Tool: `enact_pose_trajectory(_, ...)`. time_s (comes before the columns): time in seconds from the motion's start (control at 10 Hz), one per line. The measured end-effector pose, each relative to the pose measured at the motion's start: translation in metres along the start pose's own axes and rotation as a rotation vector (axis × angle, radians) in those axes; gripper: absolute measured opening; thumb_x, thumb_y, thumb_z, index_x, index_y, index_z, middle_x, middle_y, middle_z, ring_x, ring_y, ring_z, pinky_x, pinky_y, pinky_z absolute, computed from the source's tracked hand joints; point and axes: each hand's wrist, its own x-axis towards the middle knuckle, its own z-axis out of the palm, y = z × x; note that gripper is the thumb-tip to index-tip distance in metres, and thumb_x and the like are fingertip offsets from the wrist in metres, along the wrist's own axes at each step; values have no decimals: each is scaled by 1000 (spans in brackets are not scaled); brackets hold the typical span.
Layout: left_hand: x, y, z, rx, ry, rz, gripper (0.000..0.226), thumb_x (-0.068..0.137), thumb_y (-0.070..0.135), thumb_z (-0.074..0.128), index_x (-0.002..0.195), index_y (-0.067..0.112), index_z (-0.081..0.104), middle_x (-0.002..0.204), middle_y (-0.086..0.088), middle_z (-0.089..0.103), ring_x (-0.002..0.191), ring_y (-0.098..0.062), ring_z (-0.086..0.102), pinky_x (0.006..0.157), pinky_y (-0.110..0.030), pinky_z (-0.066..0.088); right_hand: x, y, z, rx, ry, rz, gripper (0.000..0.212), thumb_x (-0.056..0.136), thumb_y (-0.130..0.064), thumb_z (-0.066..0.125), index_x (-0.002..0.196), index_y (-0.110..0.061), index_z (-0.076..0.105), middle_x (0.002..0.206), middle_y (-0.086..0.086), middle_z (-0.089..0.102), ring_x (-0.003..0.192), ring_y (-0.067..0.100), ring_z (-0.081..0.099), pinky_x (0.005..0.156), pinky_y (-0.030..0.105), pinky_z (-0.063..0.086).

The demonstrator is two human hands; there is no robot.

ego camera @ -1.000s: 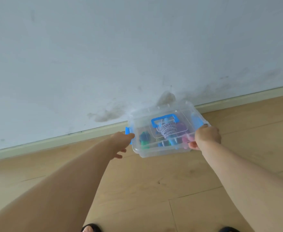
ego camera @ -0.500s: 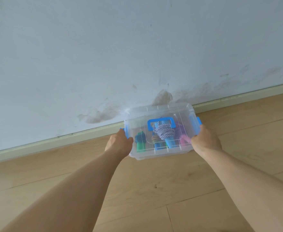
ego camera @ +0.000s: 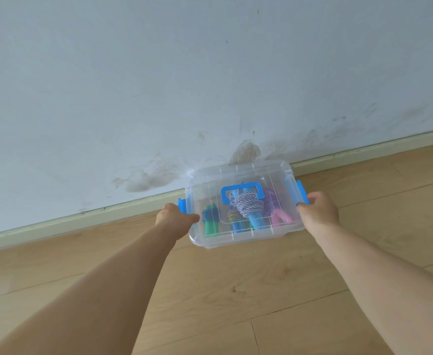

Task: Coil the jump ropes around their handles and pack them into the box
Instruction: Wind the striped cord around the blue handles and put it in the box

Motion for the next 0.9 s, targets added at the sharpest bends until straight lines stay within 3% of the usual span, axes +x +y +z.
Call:
enact_pose_trajectory(0.1,-2,2,1,33,80,79,25,82,24,74,86,8,56,83,-6,59,65,-17,52,64,-33,51,-1,-5,1,42,139,-46,42,84,3,58,125,-7,56,115,10,63,89,24,54,76,29,43)
enact_pose_trajectory(0.2,-5,5,4,65,122,119,13,81,16,69,89,6,64,77,-6,60,60,-19,52,53,-27,45,-3,-11,5,-59,159,-186,39,76,11,49,109,0,66,101,16,68,91,36,62,78,37,53)
enact_pose_trajectory(0.3,-5,5,6,99,151,129,8,81,12,65,87,9,61,75,-3,57,59,-19,50,51,-26,41,0,-5,11,-203,162,-286,34,72,9,48,97,-1,70,95,18,66,79,34,51,63,31,39)
enact_pose_trajectory(0.4,-2,6,5,115,162,136,8,82,13,65,88,10,60,76,-3,58,60,-18,52,50,-25,41,7,-3,12,-275,147,-331,24,75,9,48,85,-4,65,87,15,57,79,26,41,59,26,28)
enact_pose_trajectory(0.5,-1,6,6,99,150,136,11,82,15,67,89,10,60,79,-4,60,61,-18,53,51,-26,42,8,-9,8,-259,145,-342,34,80,9,49,104,-2,71,101,13,62,90,32,54,71,30,40)
enact_pose_trajectory(0.6,0,5,3,119,106,138,19,83,23,69,91,8,60,79,-5,59,61,-18,52,51,-26,42,9,-16,-1,-273,80,-337,42,80,9,49,111,-5,73,107,14,70,97,33,63,75,34,52)
enact_pose_trajectory(0.7,-5,11,-9,168,-27,157,36,82,39,73,93,9,57,83,-4,57,66,-16,51,55,-25,42,10,-29,-13,-295,-103,-244,50,82,3,47,123,-14,68,108,7,71,90,29,64,69,34,53)
enact_pose_trajectory(0.8,-23,15,-26,180,-110,164,50,86,48,69,112,10,51,102,-3,52,85,-19,50,71,-28,42,-3,-38,-18,-336,-310,-145,58,83,-5,50,139,-19,51,119,5,62,96,25,60,72,32,48)
enact_pose_trajectory(0.9,-38,23,-63,171,-86,218,85,87,52,66,150,10,28,131,-2,50,113,-23,52,92,-32,42,-22,-58,-27,-371,-256,-191,64,88,-4,47,149,-14,31,142,10,47,121,30,51,82,32,40)
